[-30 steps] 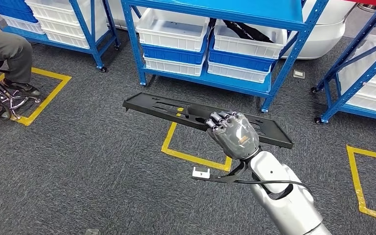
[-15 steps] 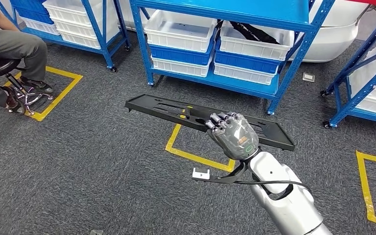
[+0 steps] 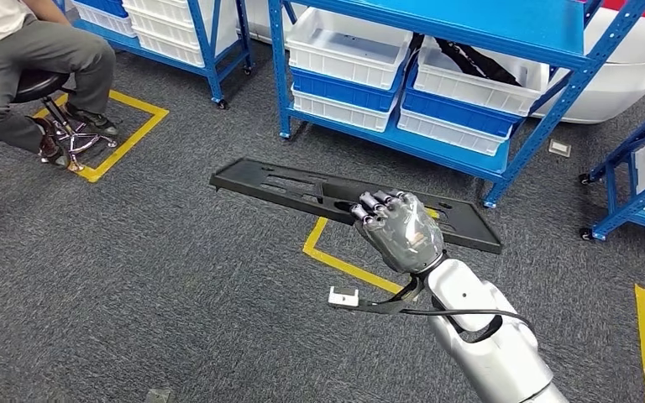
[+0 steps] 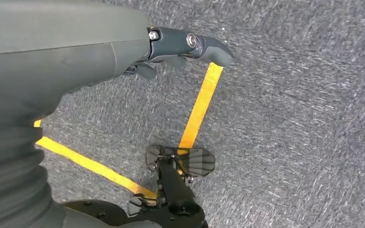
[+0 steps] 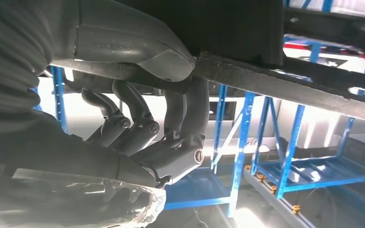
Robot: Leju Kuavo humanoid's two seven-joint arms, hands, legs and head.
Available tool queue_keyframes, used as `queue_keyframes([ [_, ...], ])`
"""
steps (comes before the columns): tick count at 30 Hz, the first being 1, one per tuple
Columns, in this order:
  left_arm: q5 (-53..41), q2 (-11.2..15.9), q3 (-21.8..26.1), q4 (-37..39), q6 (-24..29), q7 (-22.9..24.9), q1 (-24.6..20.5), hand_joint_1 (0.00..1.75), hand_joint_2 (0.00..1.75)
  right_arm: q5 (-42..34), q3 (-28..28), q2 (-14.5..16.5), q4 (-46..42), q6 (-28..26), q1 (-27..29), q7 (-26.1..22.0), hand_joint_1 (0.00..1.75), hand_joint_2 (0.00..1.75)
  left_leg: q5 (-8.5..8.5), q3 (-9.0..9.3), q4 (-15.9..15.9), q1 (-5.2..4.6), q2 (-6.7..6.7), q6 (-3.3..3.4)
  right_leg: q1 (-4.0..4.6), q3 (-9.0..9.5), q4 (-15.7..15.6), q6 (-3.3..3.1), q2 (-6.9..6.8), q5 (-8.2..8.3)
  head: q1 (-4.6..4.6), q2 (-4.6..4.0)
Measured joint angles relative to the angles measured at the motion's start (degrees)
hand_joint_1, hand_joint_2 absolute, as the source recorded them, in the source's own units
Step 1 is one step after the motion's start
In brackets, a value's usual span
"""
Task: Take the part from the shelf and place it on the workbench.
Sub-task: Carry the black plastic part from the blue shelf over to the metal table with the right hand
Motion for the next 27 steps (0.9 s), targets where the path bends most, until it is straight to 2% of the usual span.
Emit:
queue_keyframes([
  [1,-0.02,-0.01,0.07,0.0,-0.02,0.04,0.03,0.0,1.75,0.02,0.02,-0.02,0.01,0.03,0.04,0.0,1.69,1.75,0.06,-0.03,0.01,-0.07,-0.47,0.0,0.01,0.51,-1.22,0.4,0.11,0.89,0.0,0.0],
  [3,-0.05,-0.07,0.19,0.0,-0.07,0.09,0.06,0.0,1.75,0.06,0.03,-0.06,0.0,0.04,-0.02,0.0,1.69,1.75,0.18,-0.03,0.03,-0.18,-1.27,-0.16,0.05,4.58,-9.65,0.88,0.7,4.24,0.01,0.0],
  [4,-0.09,-0.11,0.23,0.0,-0.08,0.1,0.04,0.0,1.75,0.09,0.03,-0.08,-0.01,0.04,-0.06,0.01,1.69,1.75,0.2,-0.08,0.1,-0.32,-1.61,-0.33,0.16,6.52,-13.68,0.77,1.11,5.71,-0.02,0.0],
  [5,-0.15,-0.14,0.26,0.0,-0.08,0.12,0.04,0.0,1.75,0.16,0.03,-0.07,-0.01,0.04,-0.11,0.03,1.69,1.75,0.26,-0.2,0.16,-0.45,-1.86,-0.53,0.27,7.72,-16.25,0.47,1.41,6.64,-0.03,0.0],
  [7,-0.32,-0.17,0.4,0.0,-0.08,0.19,0.1,0.0,1.75,0.38,0.06,-0.02,-0.02,0.04,-0.11,0.18,1.69,1.75,0.41,-0.46,0.22,-0.61,-2.22,-1.04,0.51,8.15,-17.4,-0.21,1.44,7.32,-0.07,0.0],
  [9,-0.46,-0.08,0.62,0.0,-0.06,0.24,0.24,0.0,1.75,0.61,0.09,0.02,-0.02,0.03,-0.07,0.33,1.69,1.75,0.09,-0.86,0.78,-0.52,-2.0,-1.58,-0.18,8.23,-17.61,-0.88,1.02,7.72,-0.1,0.0],
  [10,-0.53,-0.02,0.69,0.0,-0.04,0.25,0.27,0.0,1.75,0.68,0.09,0.03,-0.03,0.03,-0.06,0.39,1.69,1.75,-0.82,-1.44,2.08,-0.47,-1.42,-1.84,-0.49,8.35,-17.77,-1.3,0.78,7.87,-0.18,0.0],
  [11,-0.6,0.03,0.73,0.0,-0.02,0.25,0.26,0.0,1.75,0.71,0.09,0.04,-0.04,0.02,-0.04,0.45,1.69,1.75,-2.38,-2.6,4.67,-0.36,-0.68,-2.14,-0.75,8.47,-17.9,-1.67,0.53,7.99,-0.25,0.0],
  [13,-0.77,0.04,0.74,0.0,-0.07,0.26,0.24,0.0,1.75,0.73,0.1,0.03,-0.05,0.03,0.07,0.54,1.69,1.75,-6.16,-6.15,12.4,-0.06,0.59,-2.71,-0.47,8.5,-17.83,-2.04,0.08,7.94,-0.35,0.0],
  [14,-0.82,0.04,0.74,0.0,-0.11,0.28,0.25,0.0,1.75,0.73,0.11,0.01,-0.05,0.03,0.2,0.55,1.69,1.75,-7.33,-7.74,15.73,0.12,0.84,-2.95,-0.39,8.51,-17.79,-2.06,-0.13,7.9,-0.34,0.0],
  [15,-0.85,0.04,0.74,0.0,-0.15,0.31,0.26,0.0,1.75,0.73,0.14,0.0,-0.04,0.04,0.34,0.56,1.69,1.75,-7.4,-8.45,17.14,0.27,0.99,-3.13,-0.34,8.53,-17.74,-2.08,-0.32,7.85,-0.34,0.0],
  [16,-0.86,0.04,0.75,0.0,-0.17,0.34,0.27,0.0,1.75,0.73,0.16,-0.01,-0.04,0.04,0.48,0.57,1.69,1.75,-6.33,-7.95,16.06,0.42,1.13,-3.23,-0.33,8.56,-17.68,-2.08,-0.48,7.78,-0.36,0.0],
  [18,-0.87,0.11,0.76,0.0,-0.17,0.36,0.22,0.0,1.75,0.73,0.21,0.01,-0.06,0.04,0.64,0.62,1.69,1.75,-2.63,-4.02,8.28,0.61,1.73,-3.15,-0.32,8.69,-17.5,-1.92,-0.68,7.54,-0.37,0.0],
  [19,-0.88,0.14,0.76,0.0,-0.19,0.38,0.18,0.0,1.75,0.73,0.21,0.0,-0.08,0.04,0.63,0.68,1.69,1.75,-1.31,-2.06,4.52,0.53,2.06,-2.99,-0.12,8.69,-17.42,-1.73,-0.75,7.4,-0.34,0.0],
  [20,-0.91,0.17,0.76,0.0,-0.2,0.4,0.1,0.0,1.75,0.75,0.21,0.0,-0.12,0.03,0.63,0.75,1.69,1.75,-0.68,-0.82,2.12,0.41,2.24,-2.75,0.06,8.68,-17.36,-1.48,-0.81,7.26,-0.35,0.0],
  [22,-0.99,0.18,0.76,0.0,-0.24,0.48,0.0,0.0,1.75,0.85,0.2,0.0,-0.19,0.03,0.64,0.88,1.69,1.75,-0.69,-0.41,1.11,0.03,2.03,-2.25,0.41,8.59,-17.46,-1.04,-1.02,7.17,-0.3,0.0],
  [24,-1.05,0.14,0.76,0.0,-0.22,0.54,-0.03,0.0,1.75,0.95,0.16,-0.02,-0.26,0.03,0.68,0.93,1.69,1.75,-0.39,-0.23,0.57,0.05,1.67,-1.52,0.52,8.43,-17.26,-0.51,-1.14,6.89,-0.26,0.0],
  [25,-1.07,0.11,0.76,0.0,-0.22,0.55,-0.05,0.0,1.75,0.96,0.12,-0.05,-0.3,0.02,0.68,0.95,1.69,1.75,-0.14,-0.07,0.22,0.14,1.52,-1.1,0.53,7.87,-16.16,-0.42,-0.99,6.2,-0.23,0.0],
  [27,-1.08,0.08,0.78,0.0,-0.18,0.55,-0.16,0.0,1.75,0.97,0.0,-0.17,-0.36,0.03,0.71,0.98,1.69,1.75,0.19,0.07,-0.27,0.3,1.19,-0.49,0.31,4.89,-10.18,-0.77,-0.42,3.3,-0.09,0.0],
])
